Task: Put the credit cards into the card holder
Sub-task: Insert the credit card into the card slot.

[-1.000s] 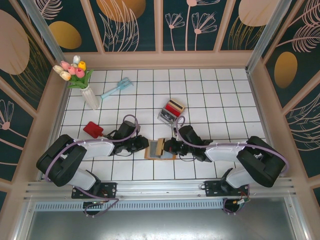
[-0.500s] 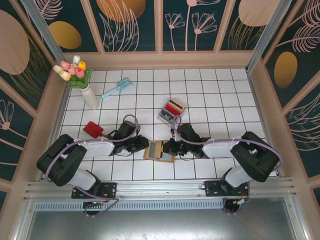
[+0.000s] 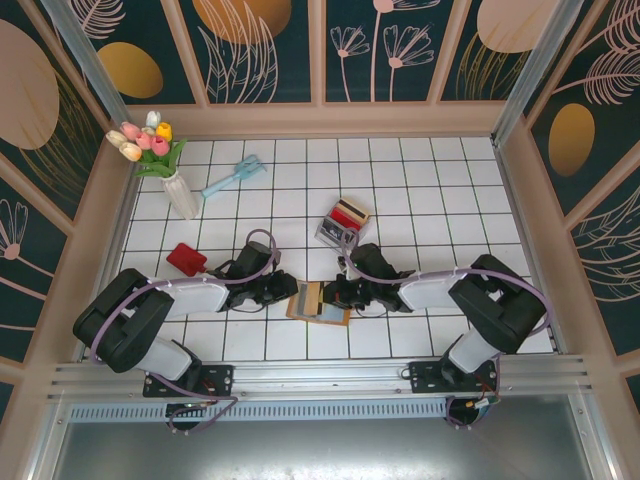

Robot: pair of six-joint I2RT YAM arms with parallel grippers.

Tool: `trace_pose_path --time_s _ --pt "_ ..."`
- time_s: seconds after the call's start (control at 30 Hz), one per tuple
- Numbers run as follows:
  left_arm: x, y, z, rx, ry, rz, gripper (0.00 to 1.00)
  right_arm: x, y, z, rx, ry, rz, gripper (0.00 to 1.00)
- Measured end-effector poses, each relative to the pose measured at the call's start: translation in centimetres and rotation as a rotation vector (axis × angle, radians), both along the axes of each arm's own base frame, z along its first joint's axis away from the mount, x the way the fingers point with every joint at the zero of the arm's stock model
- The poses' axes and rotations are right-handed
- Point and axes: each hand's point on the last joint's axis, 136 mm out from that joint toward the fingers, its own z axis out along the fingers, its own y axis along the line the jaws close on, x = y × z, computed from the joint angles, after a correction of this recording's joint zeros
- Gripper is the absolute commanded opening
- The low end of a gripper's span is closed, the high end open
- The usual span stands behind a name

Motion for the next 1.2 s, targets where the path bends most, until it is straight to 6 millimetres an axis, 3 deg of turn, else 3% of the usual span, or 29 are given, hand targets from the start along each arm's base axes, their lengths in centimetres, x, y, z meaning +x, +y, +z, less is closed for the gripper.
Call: trace_pose_path --time_s 0.27,0.53,1.03,1.2 --pt "0.0 0.0 0.0 0.0 0.0 0.0 0.24 0.1 -1.0 2.0 -0.016 -0.035 -0.043 0.0" --pt "0.0 0.0 0.0 0.0 0.0 0.0 0.24 -0.7 -1.6 0.4 -0.058 0.032 -0.058 0.0" --pt "0.0 0.0 0.0 0.0 -0.001 0.0 0.24 -0.5 1.1 -0.5 -0.02 0.066 -0.031 0.0" --pt "0.0 0.0 0.0 0.0 0.0 0.001 0.24 -0.4 2.0 -0.8 -0.024 0.073 -0.015 0.09"
